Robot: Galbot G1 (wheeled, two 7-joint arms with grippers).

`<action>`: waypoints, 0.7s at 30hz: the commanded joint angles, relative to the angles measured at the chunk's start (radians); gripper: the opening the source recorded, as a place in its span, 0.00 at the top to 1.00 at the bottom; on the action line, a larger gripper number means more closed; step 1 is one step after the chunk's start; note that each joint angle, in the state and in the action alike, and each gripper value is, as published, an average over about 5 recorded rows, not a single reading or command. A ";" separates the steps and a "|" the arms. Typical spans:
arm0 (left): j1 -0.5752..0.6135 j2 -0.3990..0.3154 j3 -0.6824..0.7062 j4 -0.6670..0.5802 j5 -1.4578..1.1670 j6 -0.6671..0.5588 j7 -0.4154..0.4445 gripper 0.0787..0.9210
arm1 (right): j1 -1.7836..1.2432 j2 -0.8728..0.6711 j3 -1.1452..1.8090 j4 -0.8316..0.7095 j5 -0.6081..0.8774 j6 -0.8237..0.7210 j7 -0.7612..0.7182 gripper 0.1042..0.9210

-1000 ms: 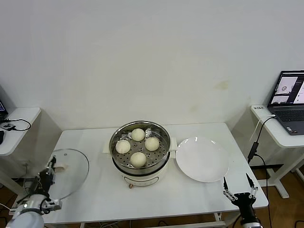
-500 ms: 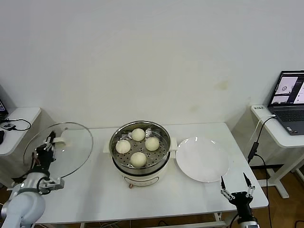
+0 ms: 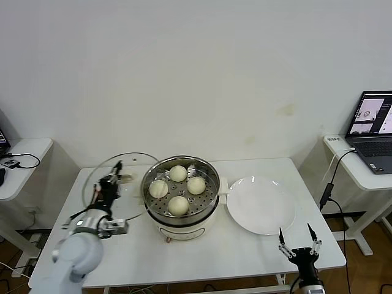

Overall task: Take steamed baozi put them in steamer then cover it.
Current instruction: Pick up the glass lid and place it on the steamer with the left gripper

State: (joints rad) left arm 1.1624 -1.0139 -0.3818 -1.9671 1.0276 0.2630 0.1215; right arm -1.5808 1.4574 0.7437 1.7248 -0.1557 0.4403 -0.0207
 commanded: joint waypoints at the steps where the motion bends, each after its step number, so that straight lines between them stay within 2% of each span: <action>1: -0.195 -0.057 0.267 0.002 0.101 0.077 0.102 0.93 | 0.006 0.029 -0.011 -0.021 -0.035 0.010 0.003 0.12; 10: -0.257 -0.123 0.314 0.068 0.193 0.086 0.141 0.93 | 0.008 0.048 -0.026 -0.031 -0.062 0.013 0.010 0.12; 21: -0.275 -0.208 0.350 0.128 0.254 0.081 0.151 0.93 | 0.008 0.054 -0.028 -0.042 -0.070 0.022 0.012 0.12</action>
State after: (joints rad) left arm 0.9338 -1.1489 -0.0905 -1.8870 1.2148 0.3355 0.2521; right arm -1.5742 1.5052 0.7183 1.6884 -0.2153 0.4604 -0.0093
